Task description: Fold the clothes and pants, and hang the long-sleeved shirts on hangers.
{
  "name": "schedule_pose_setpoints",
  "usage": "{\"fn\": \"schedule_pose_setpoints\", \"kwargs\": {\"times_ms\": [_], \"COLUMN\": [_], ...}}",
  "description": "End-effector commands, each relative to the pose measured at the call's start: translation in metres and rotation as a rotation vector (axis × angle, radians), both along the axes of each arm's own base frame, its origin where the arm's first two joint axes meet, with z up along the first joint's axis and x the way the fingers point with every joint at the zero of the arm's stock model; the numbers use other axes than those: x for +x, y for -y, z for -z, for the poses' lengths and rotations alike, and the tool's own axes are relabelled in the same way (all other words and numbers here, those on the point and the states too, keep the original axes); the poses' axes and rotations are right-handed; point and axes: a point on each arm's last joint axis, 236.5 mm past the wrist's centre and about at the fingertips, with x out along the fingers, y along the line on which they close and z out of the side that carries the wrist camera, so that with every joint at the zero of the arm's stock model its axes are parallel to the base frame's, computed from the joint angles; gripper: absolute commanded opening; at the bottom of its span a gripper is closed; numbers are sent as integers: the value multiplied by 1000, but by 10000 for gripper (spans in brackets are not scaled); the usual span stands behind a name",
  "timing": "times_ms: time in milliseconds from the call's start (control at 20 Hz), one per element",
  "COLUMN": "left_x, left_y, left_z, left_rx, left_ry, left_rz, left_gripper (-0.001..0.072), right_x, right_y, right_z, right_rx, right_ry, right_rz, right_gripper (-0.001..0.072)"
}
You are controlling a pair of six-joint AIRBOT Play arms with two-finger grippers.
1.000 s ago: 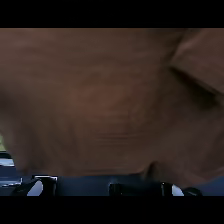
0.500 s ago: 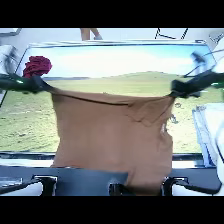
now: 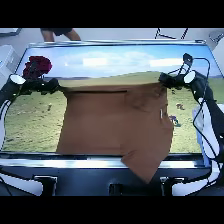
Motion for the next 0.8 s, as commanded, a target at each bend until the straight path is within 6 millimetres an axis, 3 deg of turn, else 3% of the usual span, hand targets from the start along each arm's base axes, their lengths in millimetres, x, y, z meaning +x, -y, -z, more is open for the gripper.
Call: {"fn": "schedule_pose_setpoints", "kwargs": {"times_ms": [0, 150, 250, 350, 450, 500, 600, 750], "left_x": [24, 22, 21, 10, -23, -45, -84, -124], "left_y": [1, 12, 10, 8, 9, 11, 17, 28], "left_z": [15, 29, 22, 8, 4, 7, 23, 48], "left_rx": [20, 15, 12, -6, -40, -69, -117, -187], "left_ry": [46, 20, 21, -16, -121, -199, -351, -527], "left_rz": [-39, -21, -13, 51, 168, 218, 297, 337], "left_gripper": [21, 22, 22, 23, 23, 23, 23, 22], "right_x": [25, 15, 9, -6, -45, -74, -119, -158], "right_y": [1, -21, -14, 8, 22, 22, 18, 11], "right_z": [8, 38, 32, 13, 3, 9, 32, 68], "right_rx": [30, 93, 82, 98, 120, 137, 138, 174], "right_ry": [86, -9, -29, -59, -182, -295, -491, -675], "right_rz": [57, 34, 28, 49, 22, -12, -68, -55], "right_gripper": [43, 44, 44, 45, 45, 45, 46, 45]}}
